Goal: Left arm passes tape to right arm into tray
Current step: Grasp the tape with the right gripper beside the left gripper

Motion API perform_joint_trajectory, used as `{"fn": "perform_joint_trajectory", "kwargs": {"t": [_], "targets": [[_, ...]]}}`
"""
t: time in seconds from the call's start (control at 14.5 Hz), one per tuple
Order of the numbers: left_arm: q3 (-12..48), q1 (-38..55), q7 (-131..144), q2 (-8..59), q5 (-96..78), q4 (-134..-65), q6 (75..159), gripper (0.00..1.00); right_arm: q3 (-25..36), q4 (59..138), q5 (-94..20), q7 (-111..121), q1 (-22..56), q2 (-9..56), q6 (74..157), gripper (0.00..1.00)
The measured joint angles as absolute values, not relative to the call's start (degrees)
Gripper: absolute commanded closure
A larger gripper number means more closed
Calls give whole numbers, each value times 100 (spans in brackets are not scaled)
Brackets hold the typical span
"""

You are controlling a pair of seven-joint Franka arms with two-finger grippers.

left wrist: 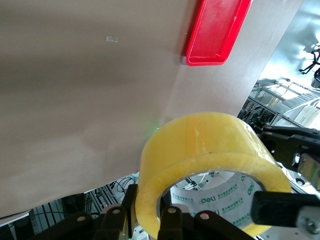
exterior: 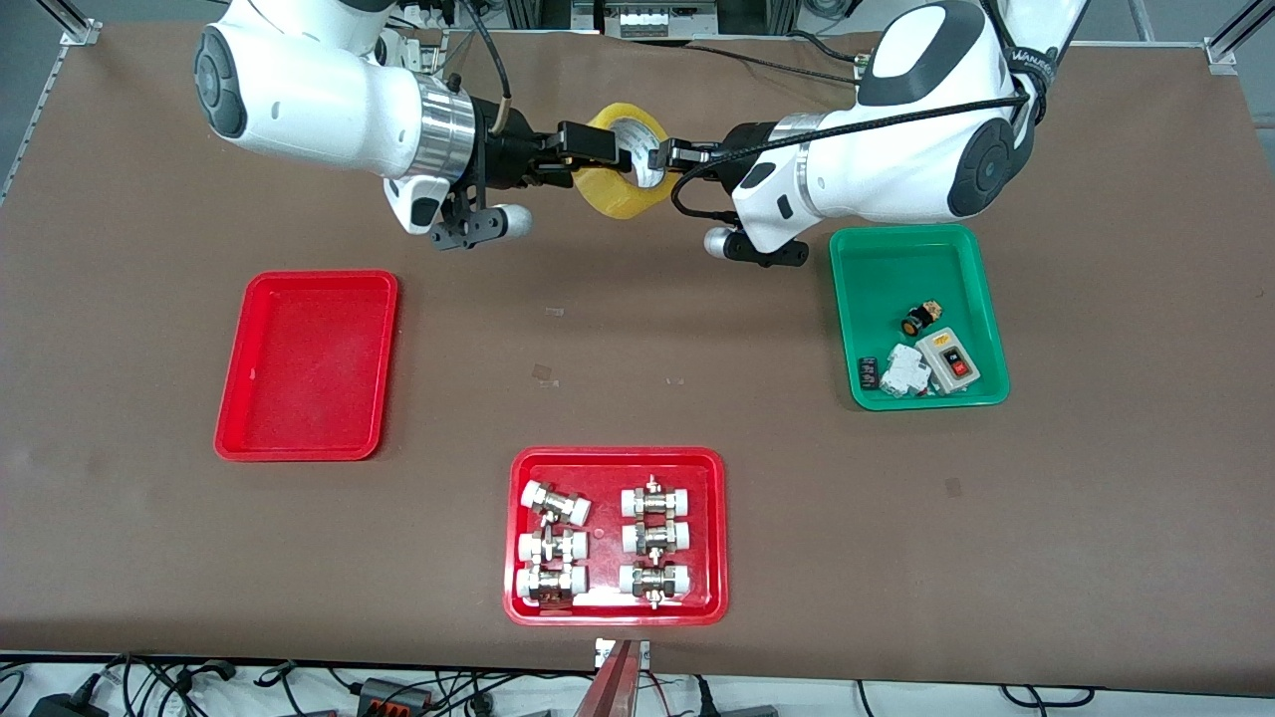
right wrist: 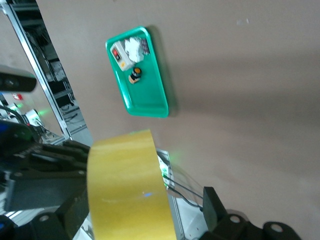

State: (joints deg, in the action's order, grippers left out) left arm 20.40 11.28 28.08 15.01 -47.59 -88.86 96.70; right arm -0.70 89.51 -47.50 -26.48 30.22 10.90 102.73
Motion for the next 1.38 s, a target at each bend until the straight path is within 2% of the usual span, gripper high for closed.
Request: {"fn": "perform_joint_trajectory", "kwargs": {"t": [0.28, 1.38], "targets": [[2040, 1128, 2808, 1501, -4759, -8886, 9670, 99, -1, 8915, -4754, -2657, 3011, 1052, 9941, 0], [2036, 1122, 2808, 1501, -4759, -8885, 9670, 99, 32, 8905, -5091, -2666, 2944, 1049, 10000, 1]]}}
